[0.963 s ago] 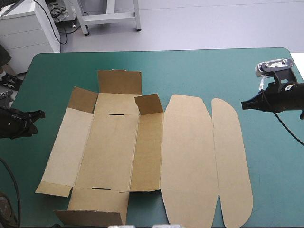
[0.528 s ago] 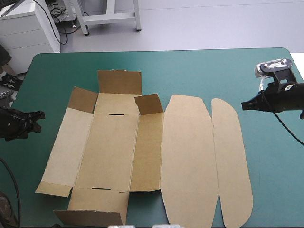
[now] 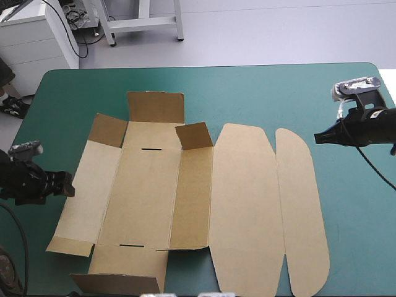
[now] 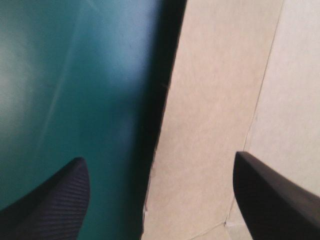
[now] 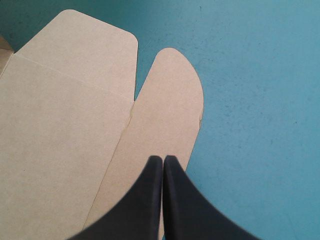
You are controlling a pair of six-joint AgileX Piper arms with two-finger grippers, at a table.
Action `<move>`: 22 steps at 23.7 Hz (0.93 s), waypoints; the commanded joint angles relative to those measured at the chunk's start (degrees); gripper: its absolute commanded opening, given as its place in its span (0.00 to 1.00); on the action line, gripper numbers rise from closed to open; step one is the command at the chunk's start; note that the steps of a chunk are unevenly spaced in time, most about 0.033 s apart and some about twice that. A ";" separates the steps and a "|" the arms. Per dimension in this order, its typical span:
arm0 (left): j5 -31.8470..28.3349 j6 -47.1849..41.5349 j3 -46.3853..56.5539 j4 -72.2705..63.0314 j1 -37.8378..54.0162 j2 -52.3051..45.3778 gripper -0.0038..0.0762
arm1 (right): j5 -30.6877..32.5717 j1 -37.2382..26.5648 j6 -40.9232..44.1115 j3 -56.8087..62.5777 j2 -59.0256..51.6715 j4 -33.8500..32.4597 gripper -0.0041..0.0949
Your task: Fold the box
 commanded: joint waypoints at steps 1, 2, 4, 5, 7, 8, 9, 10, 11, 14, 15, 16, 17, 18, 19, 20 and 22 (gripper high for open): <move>0.40 5.15 4.72 -1.81 0.00 -1.39 0.75 | -1.94 -0.44 -0.57 -1.30 -1.28 1.42 0.03; -0.47 6.95 6.22 -2.67 0.00 -1.39 0.75 | -1.83 -0.44 -0.57 -1.30 -1.28 1.42 0.03; -2.36 12.01 8.73 -6.61 0.00 -1.39 0.75 | -1.83 -0.44 -0.57 -1.30 -1.28 1.42 0.03; -3.37 13.96 9.47 -9.45 0.00 -1.39 0.75 | -1.83 -0.44 -0.57 -1.30 -1.28 1.57 0.03; -3.91 16.57 9.75 -13.76 0.00 -1.39 0.75 | -1.83 -0.44 -0.58 -1.30 -1.28 1.72 0.03; -3.64 17.37 9.75 -14.79 0.00 -1.39 0.75 | -1.72 -0.44 -0.71 -1.30 -1.28 1.82 0.03; -3.11 17.86 9.75 -15.64 0.00 -1.39 0.75 | -1.72 -0.44 -0.71 -1.30 -1.28 1.93 0.03; -2.49 17.95 9.85 -16.06 0.00 -1.39 0.75 | -1.72 -0.44 -0.71 -1.30 -1.28 2.04 0.03; -1.82 18.27 9.85 -16.37 0.00 -1.39 0.75 | -1.72 -0.44 -0.81 -1.30 -1.28 2.20 0.03; 1.27 19.32 9.88 -17.34 0.00 -1.39 0.75 | -1.72 -0.44 -0.96 -1.30 -1.28 2.90 0.03; 2.00 19.43 10.10 -17.63 0.00 -1.39 0.75 | -1.72 -0.44 -1.09 -1.30 -1.28 3.03 0.03; 2.74 19.43 10.23 -17.74 0.00 -1.39 0.75 | -1.72 -0.44 -1.17 -1.30 -1.28 3.12 0.03; 3.66 19.43 10.76 -17.74 0.00 -1.39 0.75 | -1.72 -0.44 -1.17 -1.30 -1.28 3.01 0.03; 4.25 19.43 11.19 -17.64 0.00 -1.39 0.75 | -1.72 -0.44 -1.17 -1.30 -1.28 3.01 0.03; 4.25 19.43 11.61 -17.77 -0.11 -1.39 0.75 | -1.72 -0.44 -1.17 -1.30 -1.28 3.01 0.03; 4.25 19.43 11.77 -18.00 -0.11 -1.39 0.75 | -1.72 -0.44 -1.17 -1.30 -1.28 3.01 0.03; 4.25 19.19 11.87 -17.88 -0.53 -1.39 0.75 | -1.72 -0.44 -1.17 -1.30 -1.28 3.01 0.03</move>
